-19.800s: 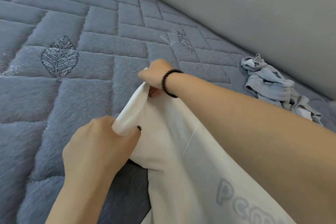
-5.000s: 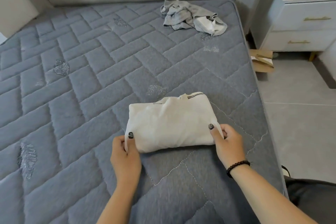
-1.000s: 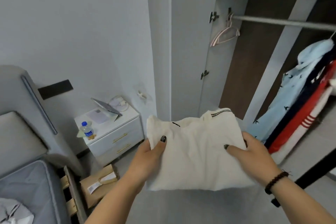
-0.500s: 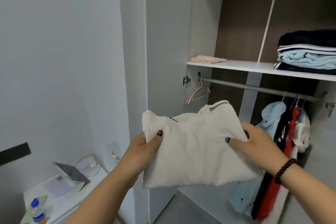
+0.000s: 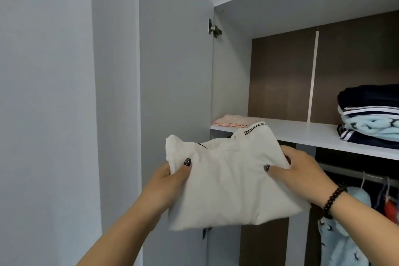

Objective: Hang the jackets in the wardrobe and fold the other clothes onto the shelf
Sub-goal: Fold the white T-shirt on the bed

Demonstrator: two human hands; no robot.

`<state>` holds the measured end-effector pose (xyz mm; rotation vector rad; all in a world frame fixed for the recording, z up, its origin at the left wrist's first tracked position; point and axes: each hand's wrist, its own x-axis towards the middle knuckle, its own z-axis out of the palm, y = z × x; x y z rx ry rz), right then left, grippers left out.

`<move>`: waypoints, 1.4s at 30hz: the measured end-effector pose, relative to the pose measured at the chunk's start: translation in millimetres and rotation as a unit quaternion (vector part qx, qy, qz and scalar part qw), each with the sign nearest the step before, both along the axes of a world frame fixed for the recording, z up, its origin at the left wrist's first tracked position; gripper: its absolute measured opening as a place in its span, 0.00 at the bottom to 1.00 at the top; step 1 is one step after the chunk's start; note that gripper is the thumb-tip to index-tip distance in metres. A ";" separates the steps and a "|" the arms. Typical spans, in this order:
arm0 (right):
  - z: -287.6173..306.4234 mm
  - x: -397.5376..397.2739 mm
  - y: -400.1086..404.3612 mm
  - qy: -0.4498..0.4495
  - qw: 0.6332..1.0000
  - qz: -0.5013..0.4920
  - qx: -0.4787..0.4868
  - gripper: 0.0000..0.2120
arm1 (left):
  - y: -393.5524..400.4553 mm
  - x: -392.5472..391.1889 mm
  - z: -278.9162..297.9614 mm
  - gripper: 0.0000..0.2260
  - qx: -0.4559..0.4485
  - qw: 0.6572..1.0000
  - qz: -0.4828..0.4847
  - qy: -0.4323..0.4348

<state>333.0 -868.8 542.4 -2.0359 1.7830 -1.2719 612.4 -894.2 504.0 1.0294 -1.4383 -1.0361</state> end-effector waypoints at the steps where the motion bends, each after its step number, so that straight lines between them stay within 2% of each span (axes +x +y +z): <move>1: 3.4 -2.4 -13.5 0.010 1.000 0.000 0.000 0.04 | -14.1 -1.9 3.1 0.10 -0.001 1.000 -0.008 0.001; 6: 22.7 -21.0 -86.2 0.049 0.998 -0.042 0.011 0.05 | -90.7 -15.1 18.8 0.10 -0.011 0.999 -0.030 -0.018; 9: 38.6 -34.6 -129.4 0.073 0.995 -0.071 0.002 0.06 | -139.1 -27.4 32.8 0.12 -0.041 0.997 -0.037 -0.052; 12: 59.1 -50.1 -169.8 0.109 0.988 -0.107 -0.015 0.05 | -184.2 -45.1 49.2 0.13 -0.070 0.996 -0.035 -0.050; 21: 144.4 -107.2 -304.1 0.175 0.961 -0.207 -0.047 0.07 | -313.5 -122.6 105.0 0.07 -0.049 0.995 -0.075 0.046; 25: 188.7 -133.5 -376.9 0.197 0.958 -0.195 -0.072 0.13 | -365.0 -150.9 123.8 0.06 -0.024 0.989 -0.088 0.118; 29: 211.4 -147.0 -440.8 0.211 0.959 -0.181 -0.056 0.15 | -403.3 -174.2 131.4 0.06 0.007 0.982 -0.086 0.166; 33: 197.2 -154.9 -497.8 0.237 0.958 -0.160 -0.020 0.17 | -430.7 -192.2 117.0 0.06 0.012 0.982 -0.062 0.178; 36: 168.4 -160.1 -533.1 0.245 0.959 -0.136 0.035 0.17 | -444.4 -197.7 97.1 0.08 0.023 0.988 -0.025 0.154; 40: 121.4 -162.9 -567.4 0.254 0.956 -0.121 0.081 0.15 | -447.9 -200.9 77.5 0.12 0.050 0.993 -0.013 0.102; 42: 106.1 -163.5 -578.0 0.263 0.951 -0.118 0.113 0.15 | -445.5 -198.6 75.1 0.14 0.038 0.999 0.006 0.035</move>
